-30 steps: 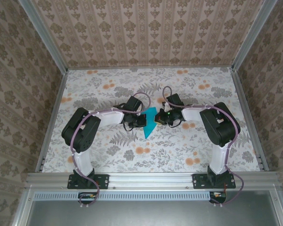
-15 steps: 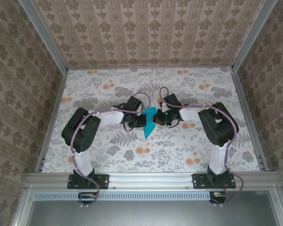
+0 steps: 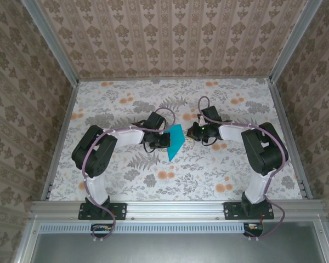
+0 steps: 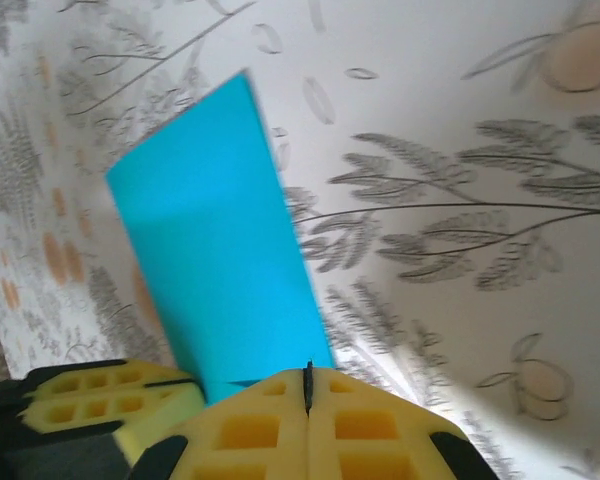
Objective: Fold a paper plane with a square sheet of paper (pick it up from the middle)
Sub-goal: Third fold the triangle at the center of the table.
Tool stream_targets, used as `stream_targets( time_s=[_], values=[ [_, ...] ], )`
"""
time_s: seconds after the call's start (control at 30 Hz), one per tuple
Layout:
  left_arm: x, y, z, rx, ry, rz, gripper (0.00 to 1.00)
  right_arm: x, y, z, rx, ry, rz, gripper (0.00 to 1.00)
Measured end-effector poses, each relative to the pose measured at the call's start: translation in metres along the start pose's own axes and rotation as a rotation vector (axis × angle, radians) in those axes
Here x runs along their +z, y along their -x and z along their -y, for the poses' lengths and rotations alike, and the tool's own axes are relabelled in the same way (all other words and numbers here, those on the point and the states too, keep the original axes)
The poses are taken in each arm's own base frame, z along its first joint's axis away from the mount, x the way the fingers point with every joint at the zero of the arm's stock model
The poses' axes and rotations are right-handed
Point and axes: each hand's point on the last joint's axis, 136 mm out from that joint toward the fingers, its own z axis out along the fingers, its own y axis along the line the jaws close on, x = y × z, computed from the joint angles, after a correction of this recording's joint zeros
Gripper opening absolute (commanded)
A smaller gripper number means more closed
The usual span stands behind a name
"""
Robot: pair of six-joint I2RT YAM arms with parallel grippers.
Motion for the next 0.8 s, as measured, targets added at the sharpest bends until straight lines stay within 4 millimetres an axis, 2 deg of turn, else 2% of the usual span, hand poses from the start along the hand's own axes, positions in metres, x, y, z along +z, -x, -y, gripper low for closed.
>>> stream_targets(
  time_s=[0.27, 0.5, 0.73, 0.8],
  values=[
    [0.000, 0.000, 0.000, 0.001, -0.008, -0.008, 0.00, 0.019, -0.032, -0.032, -0.078, 0.064, -0.103, 0.02],
    [-0.001, 0.001, 0.001, 0.001, -0.007, -0.009, 0.00, 0.036, -0.041, -0.016, -0.052, 0.034, -0.151, 0.01],
    [-0.003, 0.002, 0.001, -0.003, 0.002, -0.015, 0.00, 0.036, -0.040, -0.015, -0.048, 0.030, -0.146, 0.01],
    [-0.004, 0.002, 0.001, -0.008, 0.007, -0.013, 0.04, 0.036, -0.040, -0.014, -0.042, 0.030, -0.144, 0.01]
  ],
)
